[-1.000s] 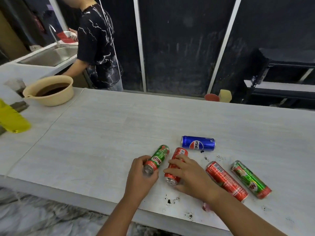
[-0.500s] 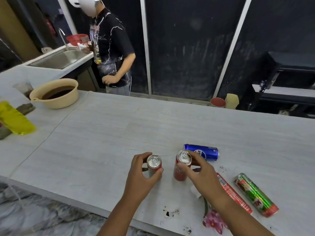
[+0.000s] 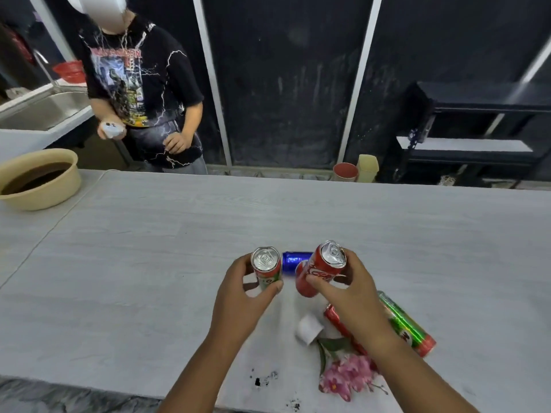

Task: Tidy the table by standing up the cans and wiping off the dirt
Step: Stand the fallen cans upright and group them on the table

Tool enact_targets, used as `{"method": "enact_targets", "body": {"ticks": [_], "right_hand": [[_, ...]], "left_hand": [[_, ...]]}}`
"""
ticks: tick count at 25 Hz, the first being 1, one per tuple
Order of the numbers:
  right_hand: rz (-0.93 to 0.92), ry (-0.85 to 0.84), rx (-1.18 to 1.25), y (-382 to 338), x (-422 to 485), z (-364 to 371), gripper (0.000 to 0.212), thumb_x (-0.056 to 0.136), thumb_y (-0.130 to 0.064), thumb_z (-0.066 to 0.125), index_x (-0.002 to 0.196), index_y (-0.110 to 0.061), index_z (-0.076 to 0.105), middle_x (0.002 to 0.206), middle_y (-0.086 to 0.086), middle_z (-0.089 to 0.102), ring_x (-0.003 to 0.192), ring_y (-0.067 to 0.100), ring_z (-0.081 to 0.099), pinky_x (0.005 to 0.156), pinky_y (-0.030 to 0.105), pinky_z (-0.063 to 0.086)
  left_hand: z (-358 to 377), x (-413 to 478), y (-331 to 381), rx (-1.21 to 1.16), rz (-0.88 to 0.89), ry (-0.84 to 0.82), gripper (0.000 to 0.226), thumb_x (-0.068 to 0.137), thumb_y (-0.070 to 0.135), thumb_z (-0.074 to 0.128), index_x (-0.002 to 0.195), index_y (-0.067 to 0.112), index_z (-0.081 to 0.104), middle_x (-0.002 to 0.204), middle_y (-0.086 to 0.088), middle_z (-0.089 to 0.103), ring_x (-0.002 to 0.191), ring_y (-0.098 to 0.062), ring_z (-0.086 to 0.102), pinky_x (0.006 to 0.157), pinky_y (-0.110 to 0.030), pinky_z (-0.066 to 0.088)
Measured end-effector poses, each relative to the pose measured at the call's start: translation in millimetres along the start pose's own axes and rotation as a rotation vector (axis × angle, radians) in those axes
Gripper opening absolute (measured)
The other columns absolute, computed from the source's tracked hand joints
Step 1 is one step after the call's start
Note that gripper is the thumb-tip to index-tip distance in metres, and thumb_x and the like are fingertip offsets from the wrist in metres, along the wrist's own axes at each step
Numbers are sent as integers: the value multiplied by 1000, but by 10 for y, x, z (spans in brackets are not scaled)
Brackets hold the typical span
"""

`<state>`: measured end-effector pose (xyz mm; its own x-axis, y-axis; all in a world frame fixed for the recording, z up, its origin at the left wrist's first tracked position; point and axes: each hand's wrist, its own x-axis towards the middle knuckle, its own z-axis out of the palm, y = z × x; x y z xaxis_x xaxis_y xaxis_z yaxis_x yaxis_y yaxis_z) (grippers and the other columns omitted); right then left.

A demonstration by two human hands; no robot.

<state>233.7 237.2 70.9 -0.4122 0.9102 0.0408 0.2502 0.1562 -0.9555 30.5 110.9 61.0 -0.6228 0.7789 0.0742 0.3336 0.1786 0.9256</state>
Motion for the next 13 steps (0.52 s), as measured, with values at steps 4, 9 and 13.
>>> {"method": "enact_targets", "body": {"ticks": [4,9,13], "right_hand": [[38,203,45,120,85,-899,65,73,-38,94,129,-47,64,121,-22,75,106,0,73,86,27,58],[113,451,26,521,117,-1915,68,74,-17,97,128,-40,62,119,-15,76,105,-2,72,84,27,58],[153,567,-6,867,113,-2689,66,76,-15,96,130,-34,63,121,-13,74,106,2,73,86,27,57]], "left_hand": [[832,299,573,-18,77,-172,65,75,52,93,131,54,58,128,32,66,116,10,64,86,-11,56],[2006,368,997,-57,70,-380,62,77,43,93,128,51,59,125,28,67,115,0,68,85,-16,54],[2876,299,1241,-32,101,-520,58,77,39,93,125,42,61,127,21,69,120,-1,65,97,-33,60]]}}
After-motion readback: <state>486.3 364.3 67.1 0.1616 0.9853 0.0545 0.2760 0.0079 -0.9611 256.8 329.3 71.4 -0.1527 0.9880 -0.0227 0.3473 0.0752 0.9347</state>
